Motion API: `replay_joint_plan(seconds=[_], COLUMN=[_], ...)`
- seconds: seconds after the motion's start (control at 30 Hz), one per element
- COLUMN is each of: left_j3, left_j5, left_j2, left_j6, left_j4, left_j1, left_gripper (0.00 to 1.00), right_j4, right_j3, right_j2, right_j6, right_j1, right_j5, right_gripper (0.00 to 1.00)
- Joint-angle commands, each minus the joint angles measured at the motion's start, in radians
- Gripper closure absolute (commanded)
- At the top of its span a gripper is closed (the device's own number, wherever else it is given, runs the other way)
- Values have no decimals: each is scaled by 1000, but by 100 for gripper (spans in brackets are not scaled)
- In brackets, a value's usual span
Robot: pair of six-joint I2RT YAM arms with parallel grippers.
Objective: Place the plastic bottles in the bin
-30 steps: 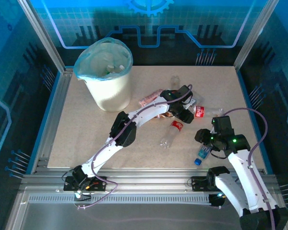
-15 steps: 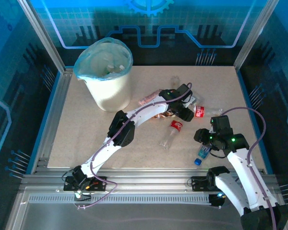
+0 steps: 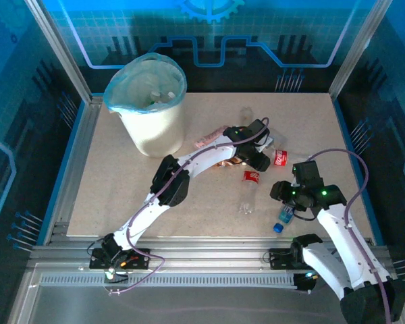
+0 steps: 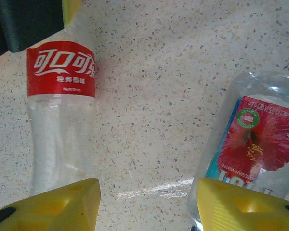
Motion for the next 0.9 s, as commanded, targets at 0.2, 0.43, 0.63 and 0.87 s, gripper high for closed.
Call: replay_joint_plan(seconds=[0.2,0.43,0.63,0.87], left_j3=[-71,-94,-92,-60], left_j5=[8,-32,-15,11], left_j2=[-164,-149,-112,-46], left_j6=[-31,-105,-145,-182], left_j4=[72,31,15,-4], left_j1=[4,22,36,56], left_gripper=[44,44,44,44], right_j4=[18,18,14,12], right_j3=[-7,-25,-27,-27], right_j2=[1,-13,-19,-21], right_j6=[15,20,21,23], right_j1=[29,33,34,39], right_j5=[13,16,25,27], right_gripper=[44,43,43,43])
